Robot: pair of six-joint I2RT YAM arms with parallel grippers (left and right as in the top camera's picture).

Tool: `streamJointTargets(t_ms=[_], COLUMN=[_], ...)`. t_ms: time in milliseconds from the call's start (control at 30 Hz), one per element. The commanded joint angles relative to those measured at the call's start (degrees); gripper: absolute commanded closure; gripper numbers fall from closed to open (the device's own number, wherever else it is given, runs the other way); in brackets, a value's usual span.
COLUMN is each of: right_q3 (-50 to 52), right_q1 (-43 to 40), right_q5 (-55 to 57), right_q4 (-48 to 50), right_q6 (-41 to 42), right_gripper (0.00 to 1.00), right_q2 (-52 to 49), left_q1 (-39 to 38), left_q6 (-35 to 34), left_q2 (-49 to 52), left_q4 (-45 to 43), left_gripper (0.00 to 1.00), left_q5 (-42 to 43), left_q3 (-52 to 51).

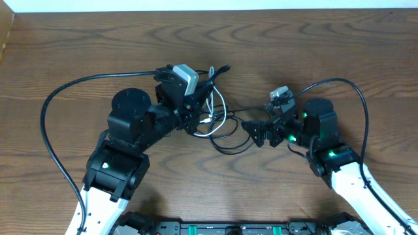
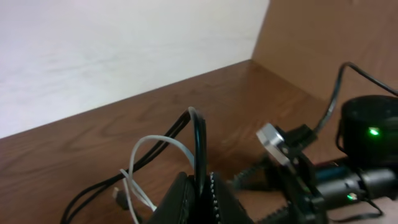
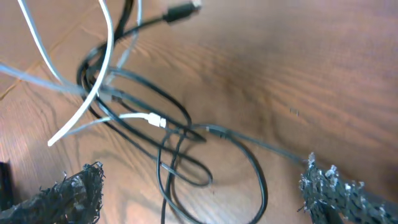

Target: Untangle cables

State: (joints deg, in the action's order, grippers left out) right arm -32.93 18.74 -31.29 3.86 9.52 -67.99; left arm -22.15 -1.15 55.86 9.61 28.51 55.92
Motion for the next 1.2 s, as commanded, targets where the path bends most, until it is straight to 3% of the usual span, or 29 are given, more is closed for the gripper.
streamJointTargets(t_ms=[0,267,333,467,833,1167], right_q3=[-0.28,-0.28,-0.28,-0.28,-0.28,-0.28], right_q1=[-0.22,-0.24,-0.22,-0.24,-0.17,0.28], right_q5=[-1.01,-1.11,1.05,7.39,-0.63,-0.59], right_q4=[1.66,7.82,8.85,9.51,13.18,15.58], right_q6=[-1.05,-1.01,-0.26,3.82,3.96,4.37], right_gripper=[0.01,0.02,0.07,0.06,0.01,0.01], right_q2=[-0.28,-0.28,-0.28,-0.28,-0.28,-0.28], left_q1=[0.33,0.33,0.33,0.33,0.15,-0.72], left_q6=[-0.26,-0.26,-0.26,-0.26,-2.91,-3.93], left_q2=[-0.11,-0.13,-0.13,-0.13,-0.11,-0.11], left_q4=[-0.68,-2.27,-2.43,-2.45,-5.92,-8.44], left_gripper=[0.93,0.92,0.92,0.92,0.92,0.92], left_q5=[5.90,12.79,13.35,14.08,19.10,24.00], left_q3=[1.31,1.31,1.31,1.31,1.31,1.31])
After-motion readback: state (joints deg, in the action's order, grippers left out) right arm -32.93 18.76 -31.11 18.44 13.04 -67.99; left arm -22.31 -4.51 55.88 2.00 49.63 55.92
